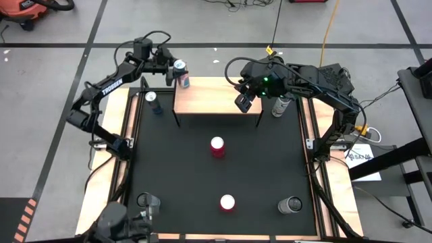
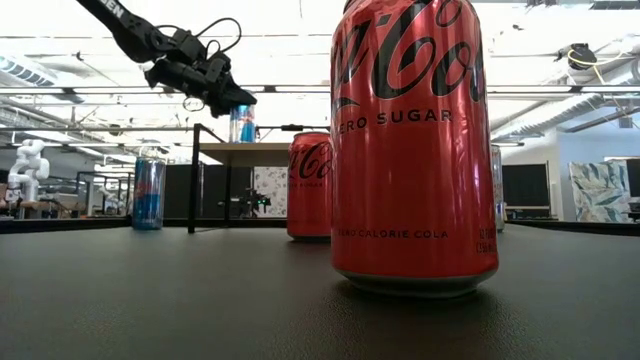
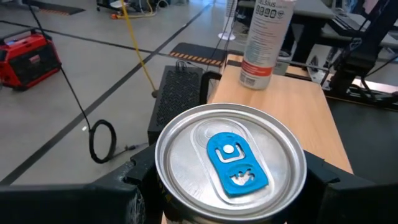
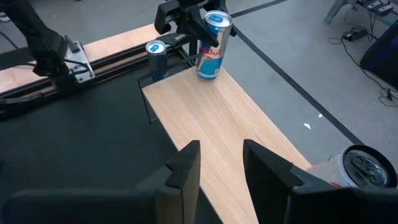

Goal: Place canned beverage on shelf
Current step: Put the bottom blue soda can on the shelf

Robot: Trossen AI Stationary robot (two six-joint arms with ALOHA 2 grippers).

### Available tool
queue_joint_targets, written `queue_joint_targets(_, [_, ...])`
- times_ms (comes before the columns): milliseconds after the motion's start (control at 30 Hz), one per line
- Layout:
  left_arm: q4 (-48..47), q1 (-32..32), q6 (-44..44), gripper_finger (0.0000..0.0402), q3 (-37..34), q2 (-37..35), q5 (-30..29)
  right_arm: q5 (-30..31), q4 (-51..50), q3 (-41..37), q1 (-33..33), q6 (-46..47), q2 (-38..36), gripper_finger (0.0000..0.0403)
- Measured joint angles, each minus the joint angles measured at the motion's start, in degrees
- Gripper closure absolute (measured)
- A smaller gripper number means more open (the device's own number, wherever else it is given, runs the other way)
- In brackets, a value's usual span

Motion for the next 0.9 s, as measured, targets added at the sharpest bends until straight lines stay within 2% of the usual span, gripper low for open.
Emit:
queue_joint_targets(100, [-0.06,0.56,0.02,0.0173,0.29,0.73,1.9,0.0,-0.02,0.0,0.01,0.01,0.0,0.0296])
queue_joint_targets(700, [0.53,0.66,1.51,0.0173,0.35,1.61,1.87,0.02,0.0,0.0,0.01,-1.04,0.0,0.0296])
queue_joint_targets(900, [0.68,-0.09,1.51,0.0171,0.35,1.58,-1.02,0.02,0.0,0.0,0.0,-1.04,0.0,0.0296])
